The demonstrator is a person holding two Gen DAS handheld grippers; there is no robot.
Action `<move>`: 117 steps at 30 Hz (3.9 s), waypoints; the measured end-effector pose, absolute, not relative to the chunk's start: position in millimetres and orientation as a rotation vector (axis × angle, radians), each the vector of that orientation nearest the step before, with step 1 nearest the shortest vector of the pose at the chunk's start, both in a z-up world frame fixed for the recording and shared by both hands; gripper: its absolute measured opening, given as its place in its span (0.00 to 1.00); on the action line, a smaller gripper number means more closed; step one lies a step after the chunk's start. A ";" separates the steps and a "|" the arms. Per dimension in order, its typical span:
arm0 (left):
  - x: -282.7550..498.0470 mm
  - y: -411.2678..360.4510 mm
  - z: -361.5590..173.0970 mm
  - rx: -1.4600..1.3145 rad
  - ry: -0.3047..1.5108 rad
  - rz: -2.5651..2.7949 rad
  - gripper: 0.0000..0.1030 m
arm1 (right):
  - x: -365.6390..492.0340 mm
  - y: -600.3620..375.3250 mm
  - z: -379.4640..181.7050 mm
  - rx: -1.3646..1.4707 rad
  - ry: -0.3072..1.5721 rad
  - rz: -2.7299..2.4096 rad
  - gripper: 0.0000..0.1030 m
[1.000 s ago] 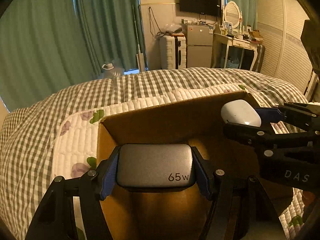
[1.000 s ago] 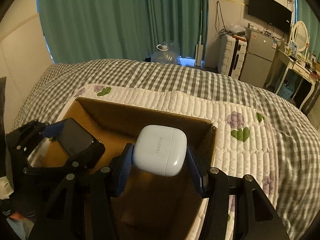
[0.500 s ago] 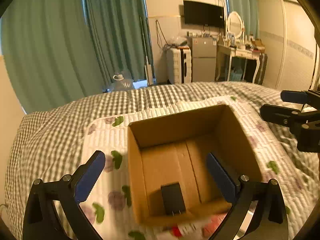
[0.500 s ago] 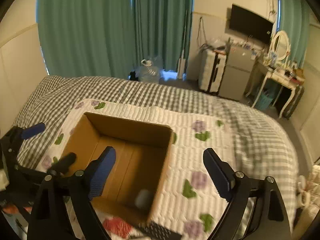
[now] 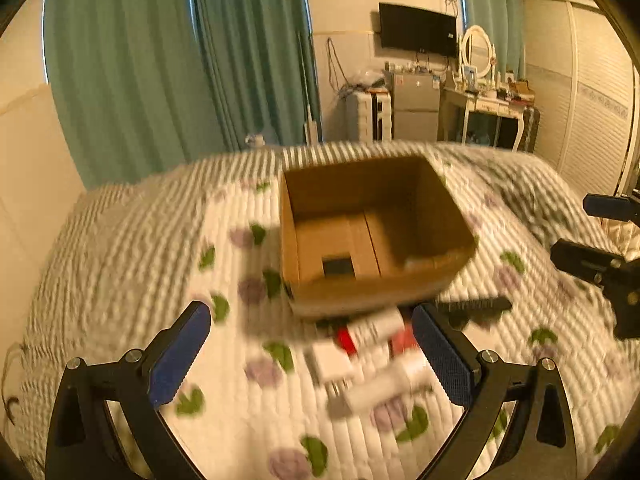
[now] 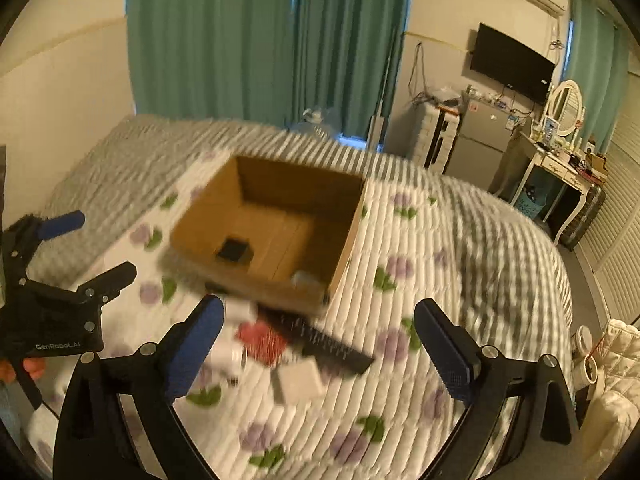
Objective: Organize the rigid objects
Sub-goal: 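Move both grippers back toward the remaining items, then grasp the white cylindrical device with the left gripper while the right grasps the white block charger, then lower both held items into the cardboard box and open both grippers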
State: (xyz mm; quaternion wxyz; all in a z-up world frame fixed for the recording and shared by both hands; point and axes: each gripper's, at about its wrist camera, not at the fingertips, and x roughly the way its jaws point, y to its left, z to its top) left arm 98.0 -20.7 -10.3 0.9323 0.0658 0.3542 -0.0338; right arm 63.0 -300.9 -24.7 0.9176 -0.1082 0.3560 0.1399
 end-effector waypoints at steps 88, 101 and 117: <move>198.5 -22.7 34.3 0.132 0.759 -0.234 0.43 | 131.0 -230.5 25.3 -0.295 0.593 0.337 0.49; 311.6 -45.8 -37.4 0.175 0.845 -0.208 0.43 | 231.1 -235.3 -18.3 -0.246 0.676 0.344 0.49; 320.3 -35.7 -48.9 0.132 0.843 -0.213 0.80 | 280.6 -240.5 -61.2 -0.178 0.726 0.354 0.49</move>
